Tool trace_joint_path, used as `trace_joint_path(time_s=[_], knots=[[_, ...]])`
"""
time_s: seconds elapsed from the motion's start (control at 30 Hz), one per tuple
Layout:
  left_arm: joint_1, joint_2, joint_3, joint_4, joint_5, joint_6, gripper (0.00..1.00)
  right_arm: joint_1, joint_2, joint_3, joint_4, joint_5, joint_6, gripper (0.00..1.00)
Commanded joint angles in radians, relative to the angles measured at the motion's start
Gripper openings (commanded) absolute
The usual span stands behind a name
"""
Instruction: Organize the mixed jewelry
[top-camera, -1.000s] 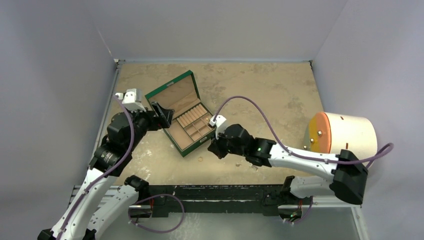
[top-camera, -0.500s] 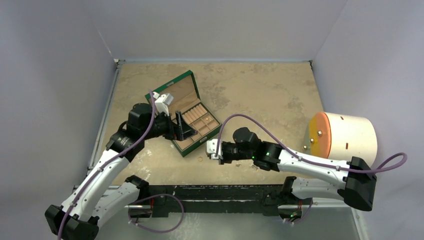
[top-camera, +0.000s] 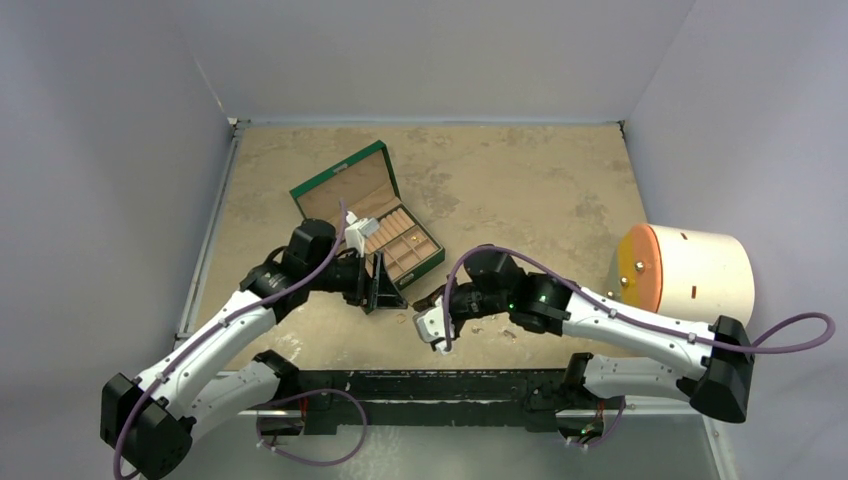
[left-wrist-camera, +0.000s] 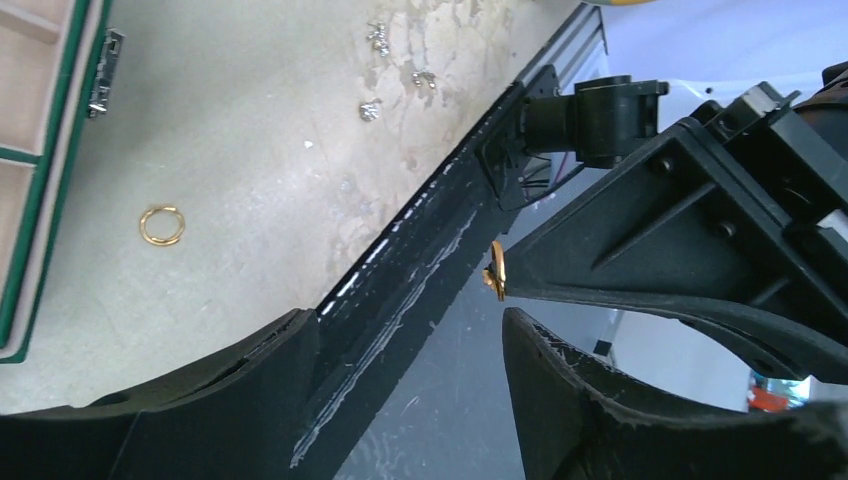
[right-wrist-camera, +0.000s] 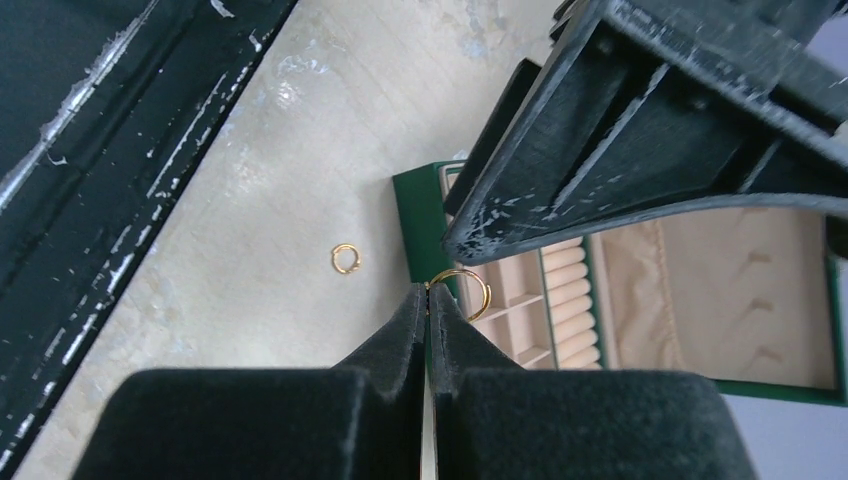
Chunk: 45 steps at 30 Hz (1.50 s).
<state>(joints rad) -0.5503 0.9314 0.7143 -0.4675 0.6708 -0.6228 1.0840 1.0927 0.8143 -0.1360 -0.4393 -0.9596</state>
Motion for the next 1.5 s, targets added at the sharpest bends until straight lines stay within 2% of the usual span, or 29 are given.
trace_joint_path(time_s=[0.0,0.2,0.5,1.13,1.2,1.27,1.47], knots=[[-0.007,-0.006,-0.020,0.124,0.085,-0.059,0.66,0.009,0.010,0.086,-0.106,-0.037,-0.161,0.00],[-0.013,-0.020,-0.055,0.211,0.105,-0.131,0.61,0.015,0.037,0.130,-0.183,-0.033,-0.237,0.00],[-0.017,-0.028,-0.072,0.246,0.111,-0.164,0.53,0.038,0.076,0.183,-0.236,-0.026,-0.293,0.00],[-0.029,-0.019,-0.082,0.260,0.113,-0.173,0.20,0.062,0.101,0.211,-0.244,0.022,-0.321,0.00],[-0.029,-0.019,-0.080,0.259,0.116,-0.173,0.12,0.063,0.102,0.209,-0.239,0.023,-0.318,0.00],[-0.029,-0.017,-0.077,0.259,0.116,-0.175,0.00,0.065,0.104,0.209,-0.232,0.029,-0.313,0.00],[-0.030,-0.020,-0.069,0.305,0.127,-0.216,0.00,0.076,0.104,0.209,-0.214,0.059,-0.295,0.00]])
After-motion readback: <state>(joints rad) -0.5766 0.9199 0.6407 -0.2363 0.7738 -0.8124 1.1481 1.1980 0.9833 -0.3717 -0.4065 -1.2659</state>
